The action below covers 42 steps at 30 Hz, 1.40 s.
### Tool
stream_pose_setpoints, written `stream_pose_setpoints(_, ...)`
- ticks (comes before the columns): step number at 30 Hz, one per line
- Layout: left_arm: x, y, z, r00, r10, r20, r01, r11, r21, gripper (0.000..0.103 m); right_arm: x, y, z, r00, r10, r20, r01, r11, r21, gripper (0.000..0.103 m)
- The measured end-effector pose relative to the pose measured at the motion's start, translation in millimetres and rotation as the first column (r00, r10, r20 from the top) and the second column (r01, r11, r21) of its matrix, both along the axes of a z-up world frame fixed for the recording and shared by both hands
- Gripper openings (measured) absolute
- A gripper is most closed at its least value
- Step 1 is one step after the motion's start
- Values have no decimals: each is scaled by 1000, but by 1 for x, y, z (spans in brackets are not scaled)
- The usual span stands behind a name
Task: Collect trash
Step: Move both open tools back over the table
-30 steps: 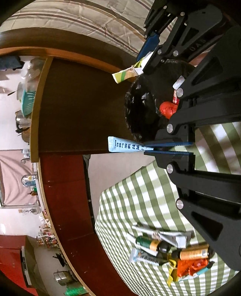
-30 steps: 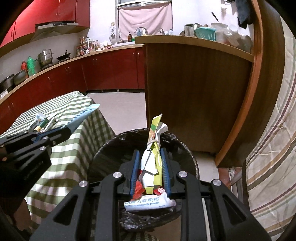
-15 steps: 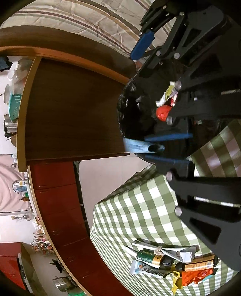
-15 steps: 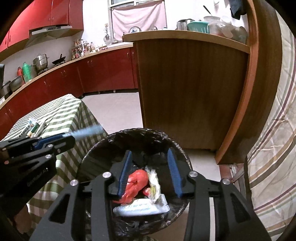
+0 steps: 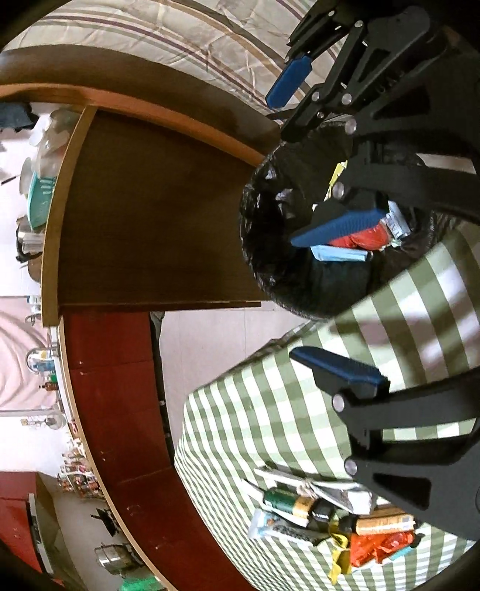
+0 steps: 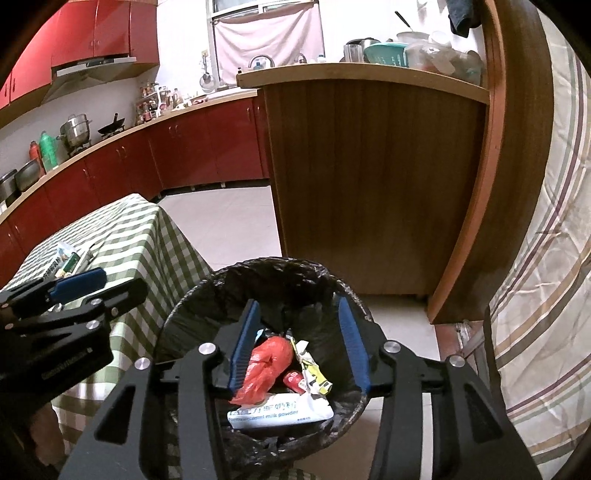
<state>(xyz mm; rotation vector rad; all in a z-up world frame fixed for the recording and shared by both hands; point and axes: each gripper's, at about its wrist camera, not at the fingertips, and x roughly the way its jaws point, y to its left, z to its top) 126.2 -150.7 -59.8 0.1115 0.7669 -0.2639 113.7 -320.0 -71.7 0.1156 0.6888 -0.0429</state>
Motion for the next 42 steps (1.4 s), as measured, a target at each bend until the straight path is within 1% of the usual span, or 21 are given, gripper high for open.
stream_pose_setpoints(3,-5,14,5,1000,20,-2,-20,1000,0,60,-1,8,3,1000,13,-2,-13,1000,4,49)
stream_pose_setpoints(7,-13,37,11,998,57,5,-57,998,19,64,-2,27,8,999,52,-2,-52,999,4,51)
stream_pose_setpoints(13,-27,88,19,989,150,-1,-150,988,35,65,-3,66,14,991,132,-4,-132,991,8,51)
stream_pose_setpoints(19,-46,146,23,965,260,-11,-259,965,47,65,-4,109,20,977,215,-1,-215,976,15,51)
stream_pose_setpoints(21,-54,168,23,955,296,-12,-295,954,59,65,-5,126,22,969,249,-4,-249,969,9,51)
stream_pose_setpoints(28,-74,227,22,919,395,-13,-392,917,77,66,-7,177,22,941,339,-17,-339,941,12,51)
stream_pose_setpoints(35,-85,272,15,883,468,-34,-464,882,81,67,-7,224,20,911,411,-36,-411,911,10,51)
stream_pose_setpoints(42,-89,302,12,859,510,-37,-506,858,86,67,-2,256,17,889,454,-60,-454,891,5,47)
